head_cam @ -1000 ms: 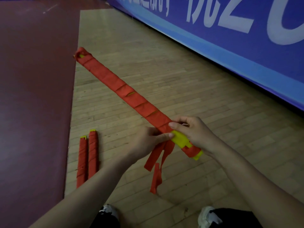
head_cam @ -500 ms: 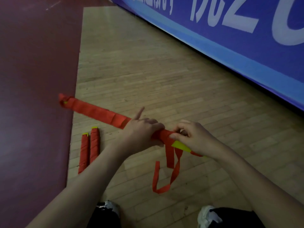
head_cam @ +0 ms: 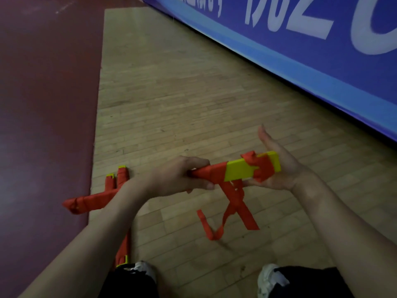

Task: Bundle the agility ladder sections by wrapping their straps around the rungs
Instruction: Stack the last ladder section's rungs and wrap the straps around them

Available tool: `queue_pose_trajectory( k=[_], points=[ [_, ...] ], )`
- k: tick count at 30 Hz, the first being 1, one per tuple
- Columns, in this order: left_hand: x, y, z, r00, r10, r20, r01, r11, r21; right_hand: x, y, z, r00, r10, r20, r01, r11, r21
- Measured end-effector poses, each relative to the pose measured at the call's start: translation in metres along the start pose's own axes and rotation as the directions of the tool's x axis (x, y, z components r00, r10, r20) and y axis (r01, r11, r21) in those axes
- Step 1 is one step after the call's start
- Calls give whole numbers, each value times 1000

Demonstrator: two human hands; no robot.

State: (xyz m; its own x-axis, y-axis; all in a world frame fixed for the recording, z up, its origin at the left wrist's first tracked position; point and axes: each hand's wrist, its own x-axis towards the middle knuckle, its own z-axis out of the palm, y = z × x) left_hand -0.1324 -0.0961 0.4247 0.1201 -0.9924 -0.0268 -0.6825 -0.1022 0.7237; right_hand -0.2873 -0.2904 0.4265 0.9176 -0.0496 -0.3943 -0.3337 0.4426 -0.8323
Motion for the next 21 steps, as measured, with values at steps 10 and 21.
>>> queue_pose_trajectory(
  k=[10,21],
  points=[
    [-7,-12,-13,976,-215,-35,202,954,-220,21,26,6,997,-31,74,19,988,153],
    [-5,-10,-13,954,-299,-25,282,921,-268,29,49,22,999,-45,-1,44,980,-195]
  ],
)
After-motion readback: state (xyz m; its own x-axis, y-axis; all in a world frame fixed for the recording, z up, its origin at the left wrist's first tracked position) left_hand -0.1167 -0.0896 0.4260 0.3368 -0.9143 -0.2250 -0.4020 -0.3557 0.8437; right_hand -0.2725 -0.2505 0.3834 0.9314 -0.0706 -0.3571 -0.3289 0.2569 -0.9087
